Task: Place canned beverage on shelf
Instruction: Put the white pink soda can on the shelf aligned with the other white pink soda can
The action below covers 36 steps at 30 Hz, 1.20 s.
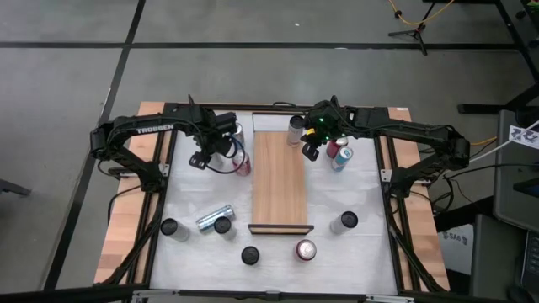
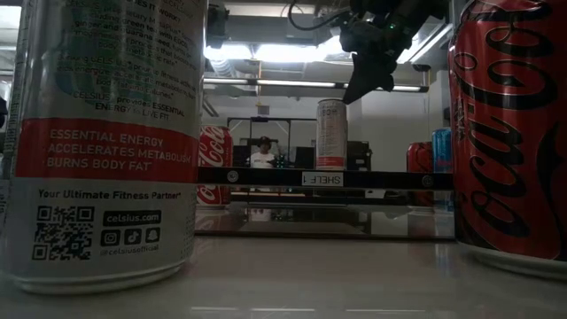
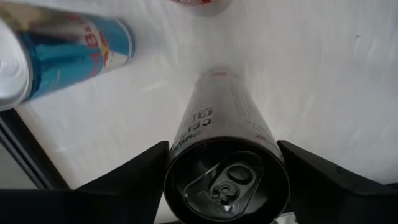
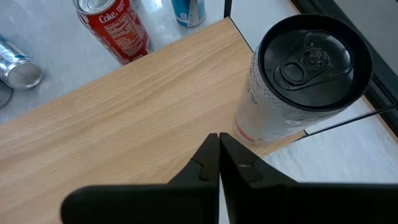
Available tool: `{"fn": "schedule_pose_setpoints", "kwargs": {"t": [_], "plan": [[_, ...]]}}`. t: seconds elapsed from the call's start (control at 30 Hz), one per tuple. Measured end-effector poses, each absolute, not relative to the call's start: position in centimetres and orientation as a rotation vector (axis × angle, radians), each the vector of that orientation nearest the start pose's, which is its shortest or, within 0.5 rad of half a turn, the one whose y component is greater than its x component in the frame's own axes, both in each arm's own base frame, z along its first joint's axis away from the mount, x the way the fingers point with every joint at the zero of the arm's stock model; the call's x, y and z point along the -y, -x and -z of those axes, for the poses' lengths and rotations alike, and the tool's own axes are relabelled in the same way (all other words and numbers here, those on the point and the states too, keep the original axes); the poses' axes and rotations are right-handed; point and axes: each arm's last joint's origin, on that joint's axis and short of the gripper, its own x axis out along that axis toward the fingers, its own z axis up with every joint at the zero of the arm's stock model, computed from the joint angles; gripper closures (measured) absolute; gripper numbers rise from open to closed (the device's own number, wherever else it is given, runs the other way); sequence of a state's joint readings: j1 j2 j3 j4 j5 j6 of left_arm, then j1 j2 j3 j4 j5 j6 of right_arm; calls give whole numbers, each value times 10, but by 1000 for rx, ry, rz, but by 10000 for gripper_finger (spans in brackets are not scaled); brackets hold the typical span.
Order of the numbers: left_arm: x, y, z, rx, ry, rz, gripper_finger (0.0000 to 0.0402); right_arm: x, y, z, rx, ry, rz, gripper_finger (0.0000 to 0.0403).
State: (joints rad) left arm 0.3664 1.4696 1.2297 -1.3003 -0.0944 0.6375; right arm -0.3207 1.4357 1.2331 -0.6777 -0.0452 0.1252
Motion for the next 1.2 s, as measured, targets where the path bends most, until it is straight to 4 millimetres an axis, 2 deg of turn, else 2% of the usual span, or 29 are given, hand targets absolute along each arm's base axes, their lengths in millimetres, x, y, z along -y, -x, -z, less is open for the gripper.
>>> {"fn": "schedule_pose_setpoints", "kwargs": {"t": [0.17,0.63,0.87,0.97,1.2], "plan": [[-91,-231,-270,-1581,-198,43,158,93,-283,-300,-853,-277,312,402],[-93,-231,-270,-1539,192,-407,165,93,-283,-300,-852,-277,312,402],[-91,-229,-272,-1535,243,-415,165,93,-283,-300,-852,-277,312,402],[-91,-231,-283,-1519,250,-397,165,93,-283,-300,-852,-277,312,402],[-93,-236,-331,-1406,133,-333,165,93,-283,-300,-851,-277,312,402]]}}
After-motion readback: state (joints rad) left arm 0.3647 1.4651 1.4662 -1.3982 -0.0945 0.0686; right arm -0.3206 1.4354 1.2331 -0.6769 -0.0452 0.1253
